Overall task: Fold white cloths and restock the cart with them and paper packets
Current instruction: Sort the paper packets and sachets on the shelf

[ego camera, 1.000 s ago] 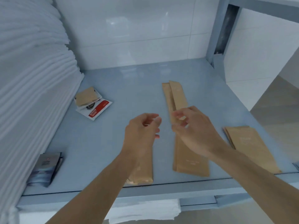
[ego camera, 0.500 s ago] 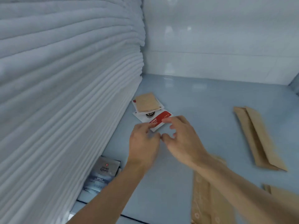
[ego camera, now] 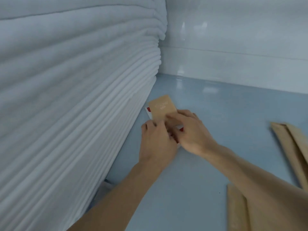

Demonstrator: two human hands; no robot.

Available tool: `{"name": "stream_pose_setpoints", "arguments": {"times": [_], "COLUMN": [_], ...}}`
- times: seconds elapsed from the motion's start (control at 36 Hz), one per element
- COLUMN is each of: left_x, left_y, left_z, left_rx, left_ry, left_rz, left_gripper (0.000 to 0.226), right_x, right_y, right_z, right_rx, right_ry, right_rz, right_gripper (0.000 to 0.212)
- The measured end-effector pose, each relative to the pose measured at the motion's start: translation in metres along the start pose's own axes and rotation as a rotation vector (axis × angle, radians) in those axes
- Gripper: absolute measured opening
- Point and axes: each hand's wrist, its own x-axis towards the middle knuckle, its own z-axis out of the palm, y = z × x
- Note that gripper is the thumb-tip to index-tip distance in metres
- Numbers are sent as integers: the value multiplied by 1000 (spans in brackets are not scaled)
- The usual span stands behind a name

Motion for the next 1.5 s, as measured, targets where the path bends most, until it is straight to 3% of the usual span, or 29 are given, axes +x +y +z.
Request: {"name": "stream_pose_setpoints", "arguments": {"times": [0.11,0.28,0.33,0.36,0.44,0.5,0.56,0.61,0.67,0.69,0.78,0.83,0.92,0.97,1.03,1.14,1.25,1.42,1.5], "left_x": [-4,-14,-16,-17,-24,-32,-41,-52,-60,-64,-75,-85,-102,-114,-126,-142,-157,-175,-186], "left_y": [5,10,14,18,33,46,61,76,88,91,96,102,115,125,135,156,174,191,205], "left_z": [-9,-7,-8,-9,-14,-14,-10,-8,-6,-4,1,6,17,27,35,42,46,54,61], "left_rx": [-63,-27,-190,-348,-804,-1010,-1090,-1069,-1102,-1123,-1220,-1256,-1236,-1130,-1055,-1040,-1017,-939,-920], "left_ry": [143,237,229,207,62,-147,-357,-455,-431,-413,-469,-520,-545,-462,-331,-241,-167,-128,-127], "left_rz": [-2,-23,-45,-77,-191,-173,-116,-26,-22,-38,-36,-20,10,107,215,346,432,535,537], "left_gripper": [27,16,12,12,10,24,51,52,32,22,26,25,23,19,22,22,21,20,36], "right_x": [-13,-35,-42,-48,-69,-86,-105,-122,-137,-144,-163,-174,-196,-214,-233,-266,-290,-323,-339], "right_y": [8,23,30,31,35,37,34,31,32,32,40,51,63,67,70,76,81,94,102], "right_z": [-11,-30,-43,-51,-65,-68,-70,-69,-69,-72,-88,-101,-117,-127,-134,-147,-159,-173,-177], "right_rx": [18,210,299,399,698,506,320,241,207,251,476,499,622,612,620,1103,1521,1600,1445], "right_ry": [193,231,318,357,454,563,534,351,166,165,442,535,444,457,516,481,389,282,261], "right_rz": [33,253,291,318,340,219,49,-113,-178,-153,39,168,267,252,230,333,382,369,387], "right_gripper": [15,40,18,3,12,13,22,33,31,30,16,24,26,21,37,43,32,39,35]}}
